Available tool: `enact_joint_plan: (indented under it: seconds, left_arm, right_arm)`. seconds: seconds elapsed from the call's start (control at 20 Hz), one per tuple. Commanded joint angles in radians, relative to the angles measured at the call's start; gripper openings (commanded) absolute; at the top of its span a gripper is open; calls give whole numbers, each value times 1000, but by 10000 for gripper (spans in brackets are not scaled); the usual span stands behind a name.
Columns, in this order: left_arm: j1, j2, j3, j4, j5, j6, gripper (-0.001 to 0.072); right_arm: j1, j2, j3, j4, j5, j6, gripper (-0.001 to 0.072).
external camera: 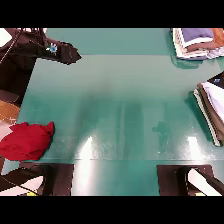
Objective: Fold the shirts.
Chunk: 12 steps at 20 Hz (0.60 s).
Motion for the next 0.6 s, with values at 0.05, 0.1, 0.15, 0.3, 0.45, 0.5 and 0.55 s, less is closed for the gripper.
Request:
enact_joint_plan:
  seconds: [0.05, 0.1, 0.15, 0.3, 0.45, 0.5, 0.55]
  left_arm:
    - [0, 0, 0, 0, 0, 0, 26]
    - [0, 0, 0, 0, 0, 0, 26]
    - [0, 0, 0, 0, 0, 0, 26]
    - [-1, 0, 0, 0, 0, 0, 26]
    - [0, 0, 0, 0, 0, 0, 25]
    - [0, 0, 0, 0, 0, 0, 26]
    - [-1, 0, 0, 0, 0, 0, 26]
  right_arm:
    - [3, 0, 0, 1, 5, 0, 15]
    - [3, 0, 0, 1, 11, 0, 15]
    - [2, 0, 0, 1, 17, 0, 15]
    - [2, 0, 0, 1, 20, 0, 15]
    - [2, 0, 0, 1, 27, 0, 15]
    - [2, 0, 0, 1, 28, 0, 15]
    - [2, 0, 0, 1, 28, 0, 15]
